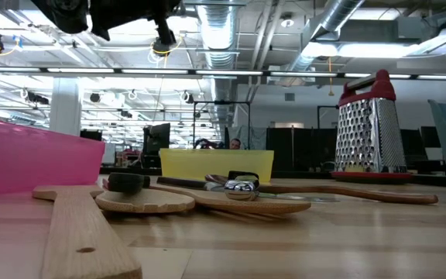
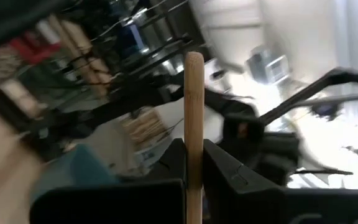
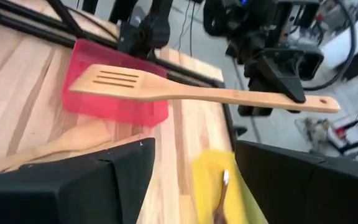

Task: Pick & Place Kitchen Items
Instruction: Put the brown spatula into the red bin

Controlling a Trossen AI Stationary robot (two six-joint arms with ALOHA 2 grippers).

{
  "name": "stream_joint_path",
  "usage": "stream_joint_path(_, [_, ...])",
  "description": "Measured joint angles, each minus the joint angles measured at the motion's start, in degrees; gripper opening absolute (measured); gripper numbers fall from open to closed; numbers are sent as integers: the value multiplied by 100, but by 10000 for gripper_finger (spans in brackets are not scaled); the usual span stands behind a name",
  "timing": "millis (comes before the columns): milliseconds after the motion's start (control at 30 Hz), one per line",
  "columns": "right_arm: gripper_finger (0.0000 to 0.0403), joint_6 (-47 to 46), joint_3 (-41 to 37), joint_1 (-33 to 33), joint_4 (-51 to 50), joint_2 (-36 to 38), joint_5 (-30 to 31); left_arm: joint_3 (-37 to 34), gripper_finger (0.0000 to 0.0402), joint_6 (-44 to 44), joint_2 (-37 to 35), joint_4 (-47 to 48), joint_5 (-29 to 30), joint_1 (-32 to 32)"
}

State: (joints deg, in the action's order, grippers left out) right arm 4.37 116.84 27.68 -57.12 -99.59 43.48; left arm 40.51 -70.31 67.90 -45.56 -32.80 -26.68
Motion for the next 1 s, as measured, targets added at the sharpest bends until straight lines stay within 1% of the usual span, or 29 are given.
stream_joint_path(100, [235, -370, 0, 24, -241, 0, -10, 0, 8, 429, 0, 624, -145, -63])
stream_joint_path(200, [235, -710, 0, 56, -499, 0, -12, -104, 7, 718, -180, 1090, -150, -141])
stream_joint_path(333, [235, -1163, 0, 124, -803, -2, -12, -280, 7, 1112, -726, 2007, -50, -390])
stream_joint_path(533, [235, -1634, -2, 125, -1244, -3, -12, -587, 7, 1777, -2107, 3698, 728, -735])
stream_joint_path(633, [235, -1461, -209, 119, -1250, 0, -10, -669, 7, 2188, -2710, 4577, 1279, -761])
stream_joint_path(700, [235, -1210, -483, 107, -1193, 66, -10, -729, 7, 2385, -3027, 4921, 1547, -745])
stream_joint_path(767, [235, -1086, -828, 27, -882, 251, -15, -816, 7, 2489, -3286, 5013, 1649, -739])
stream_joint_path(867, [235, -908, -1585, -188, -142, 754, -84, -934, 7, 2494, -3611, 5075, 1787, -739])
stream_joint_path(933, [235, -660, -2210, -410, 754, 1156, -484, -957, 7, 2499, -3757, 5166, 1808, -739])
stream_joint_path(1000, [234, -436, -2902, -677, 1678, 1654, -1189, -957, 7, 2502, -3852, 5285, 1810, -739])
